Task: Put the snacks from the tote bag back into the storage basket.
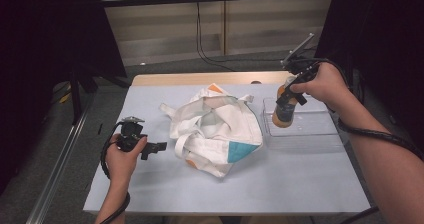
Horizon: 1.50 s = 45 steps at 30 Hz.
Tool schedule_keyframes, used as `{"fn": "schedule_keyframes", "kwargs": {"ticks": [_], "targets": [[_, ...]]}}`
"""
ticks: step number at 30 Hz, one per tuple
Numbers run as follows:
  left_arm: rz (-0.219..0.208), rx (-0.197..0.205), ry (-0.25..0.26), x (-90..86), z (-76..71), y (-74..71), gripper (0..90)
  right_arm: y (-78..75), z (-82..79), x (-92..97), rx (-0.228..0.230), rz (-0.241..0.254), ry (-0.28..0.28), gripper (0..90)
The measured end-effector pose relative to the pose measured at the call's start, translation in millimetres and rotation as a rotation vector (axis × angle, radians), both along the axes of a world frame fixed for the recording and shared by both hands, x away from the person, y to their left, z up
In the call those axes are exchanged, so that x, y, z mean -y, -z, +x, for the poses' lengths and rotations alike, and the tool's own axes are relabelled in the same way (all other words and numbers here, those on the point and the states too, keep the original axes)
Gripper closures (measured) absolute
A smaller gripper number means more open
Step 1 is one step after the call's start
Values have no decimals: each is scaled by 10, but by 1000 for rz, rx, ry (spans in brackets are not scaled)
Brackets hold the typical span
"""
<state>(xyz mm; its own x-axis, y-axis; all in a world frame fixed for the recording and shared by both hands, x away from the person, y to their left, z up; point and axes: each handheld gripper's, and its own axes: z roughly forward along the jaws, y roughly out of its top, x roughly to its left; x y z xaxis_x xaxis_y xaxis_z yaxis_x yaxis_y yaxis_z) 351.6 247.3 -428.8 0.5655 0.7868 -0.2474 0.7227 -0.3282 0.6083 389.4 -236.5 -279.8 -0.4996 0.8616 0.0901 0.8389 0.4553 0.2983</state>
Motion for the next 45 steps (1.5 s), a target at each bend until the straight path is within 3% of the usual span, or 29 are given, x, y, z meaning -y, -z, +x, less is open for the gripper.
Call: {"fn": "schedule_keyframes", "kwargs": {"ticks": [17,34,45], "targets": [[-1,2,-4,6,0,-1,62,94,-8,66,-9,-6,14,298],[-4,6,-10,2,-1,8,62,276,-19,3,-38,-9,19,298],[2,3,-4,7,3,2,62,373,-47,-22,-44,-7,-10,298]]}}
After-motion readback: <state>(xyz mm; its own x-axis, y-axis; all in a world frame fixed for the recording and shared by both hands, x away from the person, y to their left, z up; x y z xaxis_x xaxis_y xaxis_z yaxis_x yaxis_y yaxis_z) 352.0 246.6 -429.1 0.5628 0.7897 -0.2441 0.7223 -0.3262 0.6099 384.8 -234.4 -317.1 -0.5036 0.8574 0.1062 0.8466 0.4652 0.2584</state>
